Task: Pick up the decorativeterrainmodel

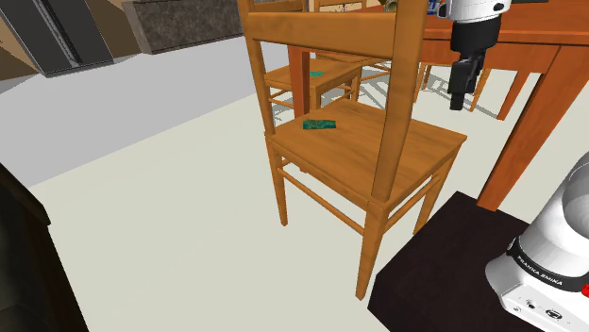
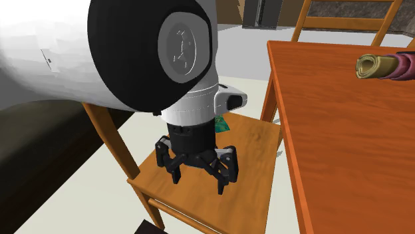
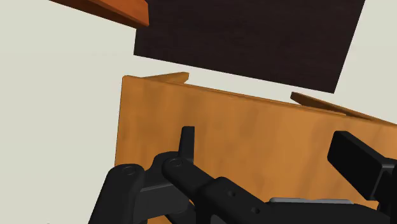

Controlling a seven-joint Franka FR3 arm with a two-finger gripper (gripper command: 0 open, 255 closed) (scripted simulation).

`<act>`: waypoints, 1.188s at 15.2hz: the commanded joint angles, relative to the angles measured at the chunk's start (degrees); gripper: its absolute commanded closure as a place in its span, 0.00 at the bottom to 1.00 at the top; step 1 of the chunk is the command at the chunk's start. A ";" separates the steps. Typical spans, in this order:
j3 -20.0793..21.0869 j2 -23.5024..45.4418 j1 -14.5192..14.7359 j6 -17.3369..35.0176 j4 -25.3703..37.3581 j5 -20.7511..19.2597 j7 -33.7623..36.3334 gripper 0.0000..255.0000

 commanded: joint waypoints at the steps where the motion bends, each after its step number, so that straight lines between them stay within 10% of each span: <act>1: 0.00 0.00 0.00 0.00 0.00 0.00 0.00 0.00; 18: 15.44 34.81 -6.56 9.80 22.37 11.71 47.85 0.00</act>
